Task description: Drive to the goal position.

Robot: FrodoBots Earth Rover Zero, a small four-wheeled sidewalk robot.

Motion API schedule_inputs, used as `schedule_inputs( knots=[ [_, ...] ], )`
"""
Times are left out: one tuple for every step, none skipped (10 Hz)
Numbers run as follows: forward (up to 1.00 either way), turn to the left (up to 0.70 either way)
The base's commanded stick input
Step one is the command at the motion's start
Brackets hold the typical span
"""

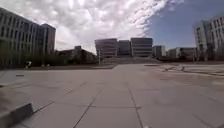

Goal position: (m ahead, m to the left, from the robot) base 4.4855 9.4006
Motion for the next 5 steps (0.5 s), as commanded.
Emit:
schedule_inputs(
  knots=[
    [0.70,0.00],
    [0.70,0.00],
    [0.70,0.00],
    [0.70,0.00],
    [0.70,0.00]
  ],
)
